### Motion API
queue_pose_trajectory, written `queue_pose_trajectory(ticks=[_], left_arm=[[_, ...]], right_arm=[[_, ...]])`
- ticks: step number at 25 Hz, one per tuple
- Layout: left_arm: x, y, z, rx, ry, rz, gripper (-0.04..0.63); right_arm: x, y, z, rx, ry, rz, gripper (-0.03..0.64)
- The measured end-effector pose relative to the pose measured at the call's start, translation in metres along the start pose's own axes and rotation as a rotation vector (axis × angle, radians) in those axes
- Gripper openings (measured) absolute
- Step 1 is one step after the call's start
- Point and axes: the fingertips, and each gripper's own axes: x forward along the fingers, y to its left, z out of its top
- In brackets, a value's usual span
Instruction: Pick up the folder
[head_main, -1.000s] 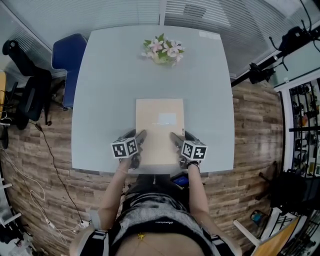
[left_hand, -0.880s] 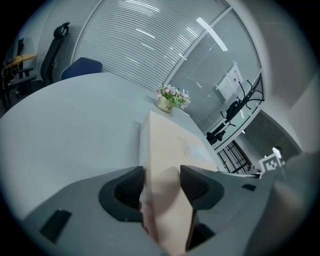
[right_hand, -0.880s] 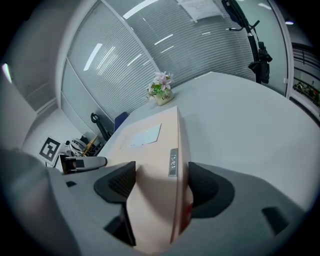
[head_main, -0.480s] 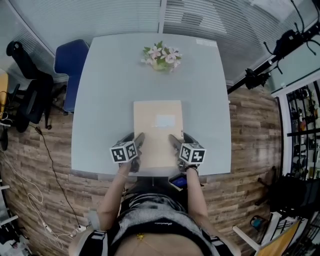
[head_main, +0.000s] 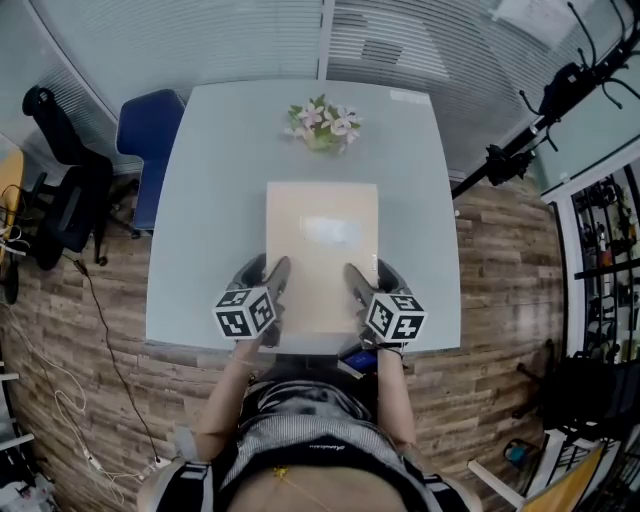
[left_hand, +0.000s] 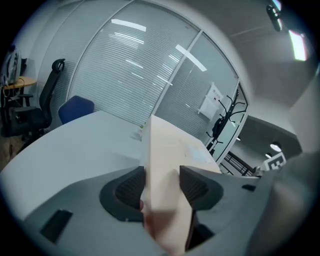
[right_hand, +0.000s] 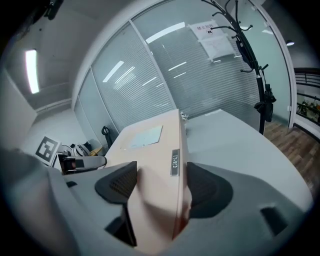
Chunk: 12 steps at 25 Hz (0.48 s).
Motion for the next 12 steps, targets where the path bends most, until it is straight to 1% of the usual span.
queue_pose_trajectory(ticks=[8, 12], left_arm=[[-0.031, -0.031, 0.049, 0.048, -0.142, -0.040, 0.216], [-0.046, -0.044, 0.069, 0.070, -0.195, -0.058, 0.216]], right_arm=[[-0.036, 0.025, 0.053, -0.069, -0.125, 0.006, 0.310], [-0.054, 0.037, 0.076, -0.113, -0.181, 0.003, 0.310]])
